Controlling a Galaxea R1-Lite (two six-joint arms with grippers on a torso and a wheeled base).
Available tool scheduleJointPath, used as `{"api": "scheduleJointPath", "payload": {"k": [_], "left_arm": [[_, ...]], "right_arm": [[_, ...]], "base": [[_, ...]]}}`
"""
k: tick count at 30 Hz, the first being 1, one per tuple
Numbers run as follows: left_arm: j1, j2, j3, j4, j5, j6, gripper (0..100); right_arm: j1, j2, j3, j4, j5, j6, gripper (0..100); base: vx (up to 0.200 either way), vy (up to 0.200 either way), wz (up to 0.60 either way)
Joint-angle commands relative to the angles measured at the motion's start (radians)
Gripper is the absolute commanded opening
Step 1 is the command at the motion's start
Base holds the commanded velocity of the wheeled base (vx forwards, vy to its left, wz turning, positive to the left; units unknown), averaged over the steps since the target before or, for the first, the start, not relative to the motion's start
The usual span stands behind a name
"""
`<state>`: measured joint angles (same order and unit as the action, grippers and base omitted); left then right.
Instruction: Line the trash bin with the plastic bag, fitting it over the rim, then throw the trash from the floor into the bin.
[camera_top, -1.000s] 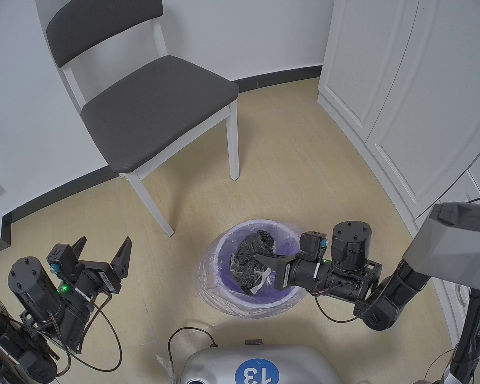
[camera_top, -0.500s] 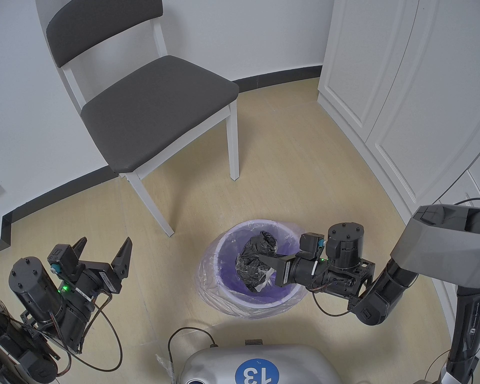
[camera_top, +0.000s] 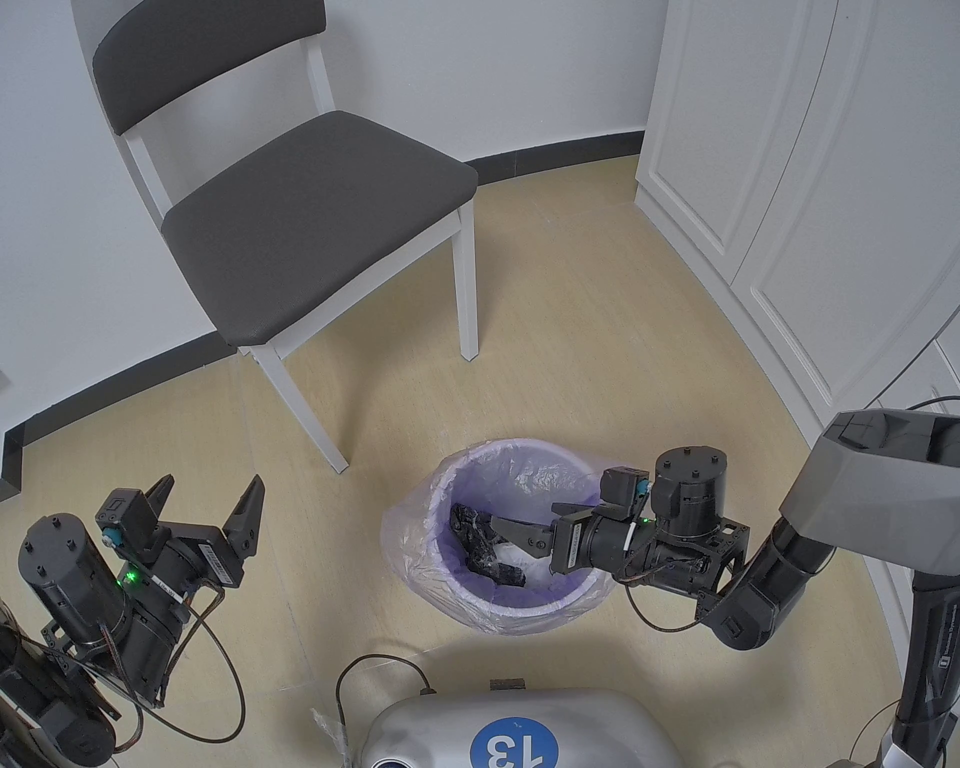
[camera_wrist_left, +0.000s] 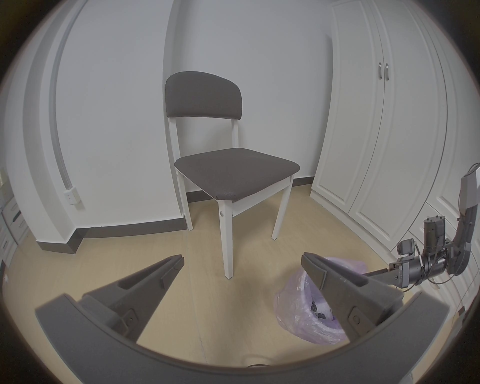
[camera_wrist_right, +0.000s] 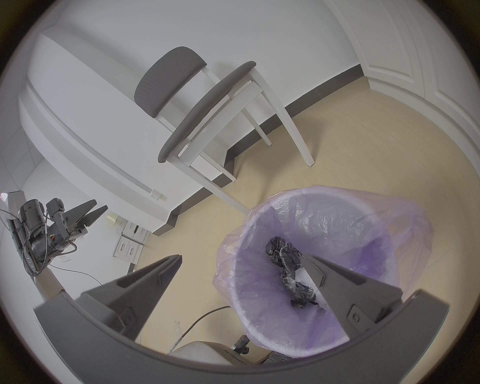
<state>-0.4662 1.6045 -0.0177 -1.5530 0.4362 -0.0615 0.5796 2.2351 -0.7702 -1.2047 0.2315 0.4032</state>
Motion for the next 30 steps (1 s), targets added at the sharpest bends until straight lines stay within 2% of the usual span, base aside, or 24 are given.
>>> {"api": "scheduleJointPath", "payload": {"k": [1, 4, 6, 7, 11, 13, 14, 19, 20, 22, 26, 30], "left_arm": [[-0.003, 0.014, 0.018, -0.018, -0.008, -0.001, 100], [-0.012, 0.037, 0.018, -0.018, -0.024, 0.000, 100], [-0.017, 0.051, 0.018, -0.018, -0.039, 0.000, 100], [-0.019, 0.065, 0.018, -0.018, -0.053, 0.003, 100], [-0.034, 0.092, 0.018, -0.018, -0.051, 0.003, 100], [-0.037, 0.094, 0.018, -0.018, -0.050, -0.001, 100], [-0.037, 0.092, 0.018, -0.018, -0.045, -0.003, 100], [-0.037, 0.078, 0.018, -0.018, -0.037, -0.004, 100], [-0.037, 0.072, 0.018, -0.018, -0.036, -0.004, 100], [-0.037, 0.072, 0.018, -0.018, -0.034, -0.006, 100], [-0.037, 0.077, 0.018, -0.018, -0.033, -0.009, 100], [-0.037, 0.071, 0.018, -0.018, -0.033, -0.024, 100]], "right_arm": [[-0.047, -0.089, 0.028, 0.002, 0.000, -0.021, 100], [-0.103, -0.146, 0.043, 0.054, 0.000, -0.119, 100], [-0.144, -0.183, 0.043, 0.135, 0.000, -0.192, 100], [-0.179, -0.209, 0.031, 0.223, 0.000, -0.225, 100], [-0.251, -0.230, -0.066, 0.488, 0.000, -0.241, 100], [-0.267, -0.223, -0.100, 0.542, 0.002, -0.236, 100], [-0.288, -0.170, -0.164, 0.617, 0.009, -0.228, 100], [-0.317, -0.038, -0.267, 0.626, 0.062, -0.127, 100], [-0.331, -0.019, -0.288, 0.619, 0.111, -0.063, 100], [-0.362, -0.003, -0.307, 0.613, 0.173, 0.002, 100], [-0.411, 0.061, -0.339, 0.609, 0.224, 0.017, 100], [-0.454, 0.118, -0.368, 0.596, 0.319, 0.028, 100]], "base": [[0.000, 0.000, 0.00], [0.000, 0.000, 0.00], [0.000, 0.000, 0.00], [0.000, 0.000, 0.00], [0.000, 0.000, 0.00], [0.000, 0.000, 0.00], [0.000, 0.000, 0.00], [0.000, 0.000, 0.00], [0.000, 0.000, 0.00], [0.000, 0.000, 0.00], [0.000, 0.000, 0.00], [0.000, 0.000, 0.00]]}}
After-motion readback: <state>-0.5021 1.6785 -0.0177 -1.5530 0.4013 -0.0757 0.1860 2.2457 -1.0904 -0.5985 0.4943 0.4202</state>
